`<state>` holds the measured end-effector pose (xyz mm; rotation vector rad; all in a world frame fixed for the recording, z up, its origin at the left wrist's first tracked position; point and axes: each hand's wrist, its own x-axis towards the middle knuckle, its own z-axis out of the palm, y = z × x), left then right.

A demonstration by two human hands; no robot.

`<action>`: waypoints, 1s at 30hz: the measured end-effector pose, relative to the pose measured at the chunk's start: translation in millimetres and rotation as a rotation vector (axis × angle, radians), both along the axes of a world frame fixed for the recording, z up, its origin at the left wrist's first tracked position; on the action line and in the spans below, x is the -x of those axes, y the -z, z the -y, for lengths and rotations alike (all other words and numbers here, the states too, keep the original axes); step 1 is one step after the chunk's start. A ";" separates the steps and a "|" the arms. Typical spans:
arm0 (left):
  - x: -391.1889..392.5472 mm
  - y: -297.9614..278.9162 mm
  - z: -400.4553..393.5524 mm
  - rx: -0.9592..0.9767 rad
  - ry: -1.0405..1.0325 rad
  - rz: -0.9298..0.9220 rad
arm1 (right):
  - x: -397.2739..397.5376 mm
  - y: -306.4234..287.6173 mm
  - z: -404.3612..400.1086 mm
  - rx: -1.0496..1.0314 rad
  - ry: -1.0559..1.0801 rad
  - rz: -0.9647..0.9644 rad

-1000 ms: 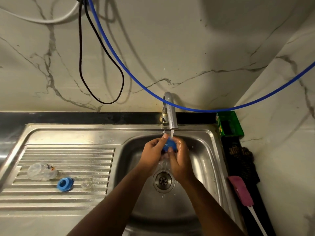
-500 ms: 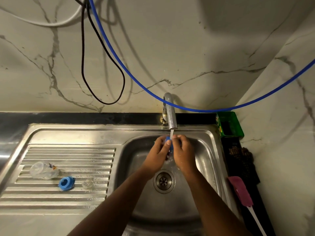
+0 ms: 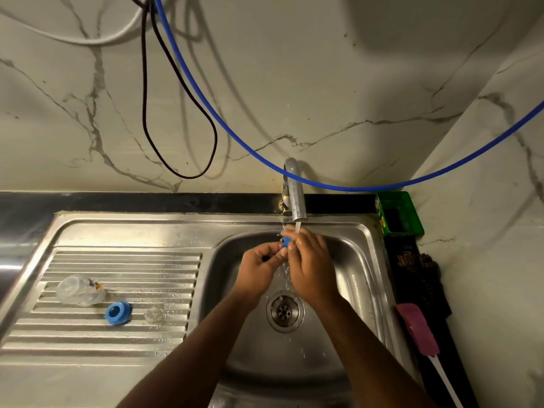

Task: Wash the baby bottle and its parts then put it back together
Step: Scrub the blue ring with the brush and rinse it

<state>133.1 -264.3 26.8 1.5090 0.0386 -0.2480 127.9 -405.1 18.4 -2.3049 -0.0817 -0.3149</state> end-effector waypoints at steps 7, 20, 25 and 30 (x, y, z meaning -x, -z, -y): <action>3.4 -0.6 -0.8 -0.013 0.057 -0.020 | -15.7 -3.8 -4.2 -0.414 0.174 -0.354; -0.9 2.5 0.0 -0.141 0.054 0.023 | -13.7 0.0 -1.0 0.067 0.032 -0.281; 1.2 -6.2 -2.5 -0.129 0.166 0.111 | -29.5 -3.1 -1.1 -0.571 0.189 -0.642; -3.8 -4.3 -2.4 0.077 0.076 -0.094 | -27.3 4.7 -7.5 -0.181 0.111 -0.273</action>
